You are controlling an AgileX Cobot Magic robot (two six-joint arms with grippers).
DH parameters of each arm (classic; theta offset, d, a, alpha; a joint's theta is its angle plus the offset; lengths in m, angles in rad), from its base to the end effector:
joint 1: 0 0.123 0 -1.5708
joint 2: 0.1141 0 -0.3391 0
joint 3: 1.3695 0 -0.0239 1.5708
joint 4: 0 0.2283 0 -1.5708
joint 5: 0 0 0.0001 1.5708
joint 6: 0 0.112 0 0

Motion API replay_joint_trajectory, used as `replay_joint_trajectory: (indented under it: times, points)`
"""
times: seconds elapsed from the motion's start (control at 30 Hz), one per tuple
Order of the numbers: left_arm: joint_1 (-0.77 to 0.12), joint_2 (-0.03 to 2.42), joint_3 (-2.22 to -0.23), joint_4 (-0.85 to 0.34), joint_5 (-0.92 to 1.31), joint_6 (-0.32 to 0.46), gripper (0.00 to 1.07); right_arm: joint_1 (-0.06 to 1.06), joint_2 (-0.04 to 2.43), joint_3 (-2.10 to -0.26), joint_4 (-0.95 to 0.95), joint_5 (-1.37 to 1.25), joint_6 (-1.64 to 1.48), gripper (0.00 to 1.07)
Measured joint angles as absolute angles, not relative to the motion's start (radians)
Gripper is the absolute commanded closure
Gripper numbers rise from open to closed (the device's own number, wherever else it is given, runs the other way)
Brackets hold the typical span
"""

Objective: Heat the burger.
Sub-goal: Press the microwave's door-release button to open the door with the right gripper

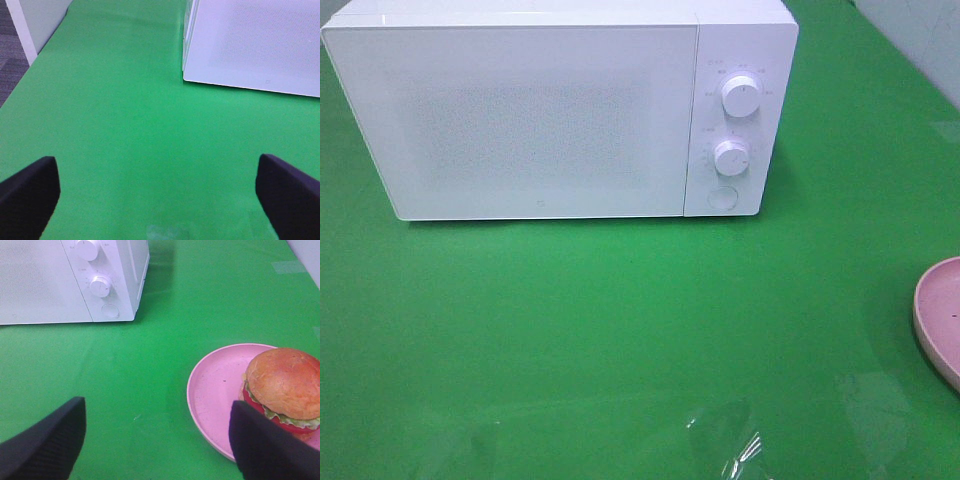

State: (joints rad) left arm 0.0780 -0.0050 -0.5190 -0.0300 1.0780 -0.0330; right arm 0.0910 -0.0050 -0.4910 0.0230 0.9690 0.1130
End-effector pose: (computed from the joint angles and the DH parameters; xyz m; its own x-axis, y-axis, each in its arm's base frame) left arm -0.0635 -0.0079 0.2600 -0.4454 -0.0821 -0.8915 -0.0755 0.9957 -0.0540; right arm -0.0559 -0.0030 0.2634 -0.3853 0.0910 -0.9183 -0.0604 0.9905 0.1235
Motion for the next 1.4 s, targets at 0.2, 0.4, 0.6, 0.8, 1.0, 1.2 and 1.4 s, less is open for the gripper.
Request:
replay_joint_trajectory:
  times: [0.2, 0.4, 0.6, 0.8, 1.0, 1.2, 1.4]
  points:
    - [0.078, -0.005, -0.519, -0.030, 1.078, -0.033, 0.08, 0.091, -0.005, -0.491, 0.023, 0.969, 0.113, 0.31]
    - [0.078, -0.005, -0.519, -0.030, 1.078, -0.033, 0.08, 0.091, -0.005, -0.491, 0.023, 0.969, 0.113, 0.31]
    - [0.078, -0.005, -0.519, -0.030, 1.078, -0.033, 0.08, 0.091, -0.005, -0.493, 0.023, 0.967, 0.113, 0.31]
    - [0.078, -0.005, -0.519, -0.030, 1.078, -0.033, 0.08, 0.091, 0.041, -0.566, 0.023, 0.908, 0.113, 0.31]
    - [0.078, -0.005, -0.519, -0.030, 1.078, -0.033, 0.08, 0.091, 0.124, -0.571, 0.023, 0.839, 0.113, 0.31]
    - [0.078, -0.005, -0.519, -0.030, 1.078, -0.033, 0.08, 0.091, 0.209, -0.572, 0.023, 0.759, 0.113, 0.31]
    - [0.078, -0.005, -0.519, -0.030, 1.078, -0.033, 0.08, 0.091, 0.349, -0.572, 0.023, 0.631, 0.107, 0.31]
